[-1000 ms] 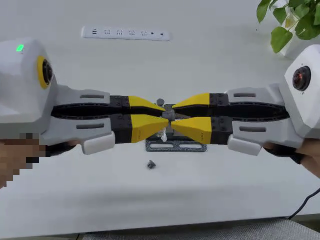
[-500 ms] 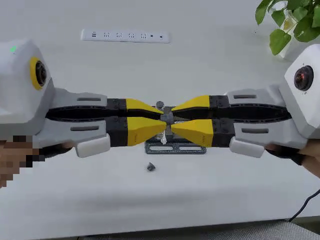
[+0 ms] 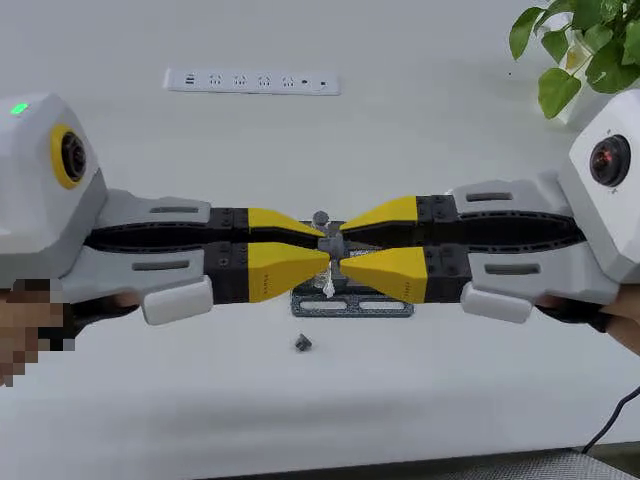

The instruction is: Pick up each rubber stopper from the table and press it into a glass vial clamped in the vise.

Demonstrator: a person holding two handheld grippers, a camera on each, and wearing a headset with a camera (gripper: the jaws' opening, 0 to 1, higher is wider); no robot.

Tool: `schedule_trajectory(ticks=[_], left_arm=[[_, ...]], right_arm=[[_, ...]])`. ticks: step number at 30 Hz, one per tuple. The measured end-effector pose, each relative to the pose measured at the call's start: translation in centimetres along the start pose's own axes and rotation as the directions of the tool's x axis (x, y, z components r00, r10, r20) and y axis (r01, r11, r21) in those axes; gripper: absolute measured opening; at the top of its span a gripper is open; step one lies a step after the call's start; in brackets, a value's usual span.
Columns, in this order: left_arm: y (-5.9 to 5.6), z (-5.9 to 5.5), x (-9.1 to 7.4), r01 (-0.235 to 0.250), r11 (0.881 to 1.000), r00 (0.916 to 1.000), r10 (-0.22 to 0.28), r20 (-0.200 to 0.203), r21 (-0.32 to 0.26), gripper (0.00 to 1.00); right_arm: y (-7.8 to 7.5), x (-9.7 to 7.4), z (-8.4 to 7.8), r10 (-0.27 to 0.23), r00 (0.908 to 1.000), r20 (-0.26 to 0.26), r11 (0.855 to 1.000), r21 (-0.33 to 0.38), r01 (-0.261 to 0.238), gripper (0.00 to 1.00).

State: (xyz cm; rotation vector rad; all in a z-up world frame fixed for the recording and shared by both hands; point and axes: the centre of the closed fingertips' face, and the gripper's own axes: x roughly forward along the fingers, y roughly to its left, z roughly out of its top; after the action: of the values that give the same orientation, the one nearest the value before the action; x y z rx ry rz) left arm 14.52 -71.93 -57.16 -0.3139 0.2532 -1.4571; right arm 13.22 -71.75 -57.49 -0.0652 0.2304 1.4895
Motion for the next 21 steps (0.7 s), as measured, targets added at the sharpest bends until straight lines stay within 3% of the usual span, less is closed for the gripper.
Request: schedule_trajectory(ticks=[21], left_arm=[[-0.15,0.36,0.01,-0.009,1.000,0.9996,0.009,0.027,-0.006,0.03]], right_arm=[[-0.24,0.15,0.21,-0.017,0.9994,0.031,0.998,0.056,0.016,0.07]])
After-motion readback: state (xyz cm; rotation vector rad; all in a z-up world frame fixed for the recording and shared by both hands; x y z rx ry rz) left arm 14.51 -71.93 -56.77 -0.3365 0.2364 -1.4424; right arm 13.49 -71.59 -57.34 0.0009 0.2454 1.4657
